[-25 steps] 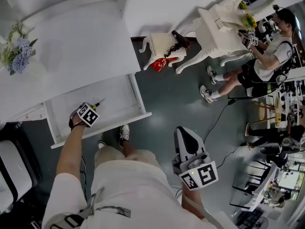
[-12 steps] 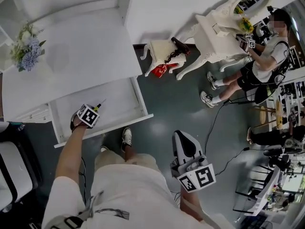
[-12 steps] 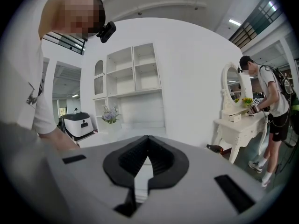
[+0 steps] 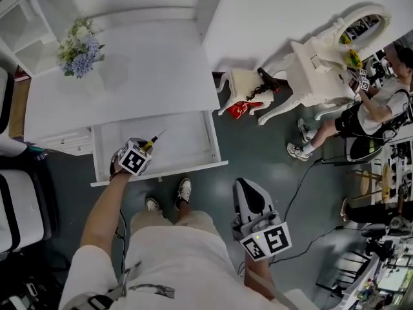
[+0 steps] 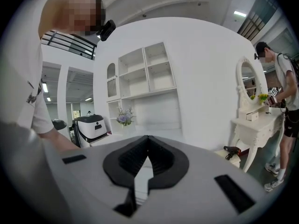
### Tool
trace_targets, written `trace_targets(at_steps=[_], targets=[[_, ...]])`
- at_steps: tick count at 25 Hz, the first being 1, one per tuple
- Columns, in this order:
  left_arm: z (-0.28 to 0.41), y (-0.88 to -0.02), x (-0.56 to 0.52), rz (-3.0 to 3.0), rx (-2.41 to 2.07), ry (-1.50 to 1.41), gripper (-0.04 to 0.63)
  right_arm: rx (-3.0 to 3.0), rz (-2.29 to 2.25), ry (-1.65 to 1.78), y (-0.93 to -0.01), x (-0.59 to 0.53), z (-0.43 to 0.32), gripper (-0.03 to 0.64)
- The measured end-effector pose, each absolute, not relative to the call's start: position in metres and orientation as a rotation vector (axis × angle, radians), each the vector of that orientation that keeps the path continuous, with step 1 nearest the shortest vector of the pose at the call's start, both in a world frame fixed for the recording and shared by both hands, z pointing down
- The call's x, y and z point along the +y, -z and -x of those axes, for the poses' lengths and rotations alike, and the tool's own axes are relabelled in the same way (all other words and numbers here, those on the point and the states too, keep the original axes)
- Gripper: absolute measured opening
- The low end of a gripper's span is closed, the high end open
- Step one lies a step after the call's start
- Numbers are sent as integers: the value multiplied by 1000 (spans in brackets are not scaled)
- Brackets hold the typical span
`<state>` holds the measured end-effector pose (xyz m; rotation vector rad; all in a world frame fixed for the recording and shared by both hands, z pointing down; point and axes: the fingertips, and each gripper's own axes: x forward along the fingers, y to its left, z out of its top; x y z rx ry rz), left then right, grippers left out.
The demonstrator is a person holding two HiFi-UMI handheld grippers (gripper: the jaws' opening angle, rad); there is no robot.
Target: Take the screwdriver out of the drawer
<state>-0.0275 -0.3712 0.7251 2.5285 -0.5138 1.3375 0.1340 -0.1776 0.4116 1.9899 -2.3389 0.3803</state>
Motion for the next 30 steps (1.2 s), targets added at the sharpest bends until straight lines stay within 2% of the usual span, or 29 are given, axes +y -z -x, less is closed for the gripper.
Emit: trace_targets(at_steps=[10,15,30], targets=[[79,-645,-384,-2600,-772,-1053,86,-2478,-1844,-311,-400,-212,-93,9],[100,-600,-388,-2557,-954,-778,86,-2535,-1797,-260,-389,-231,-90,9],[144,-386,-415,-2704,-1444,-195,86,-2624,-1758,-93,-352,-298,-135,9]])
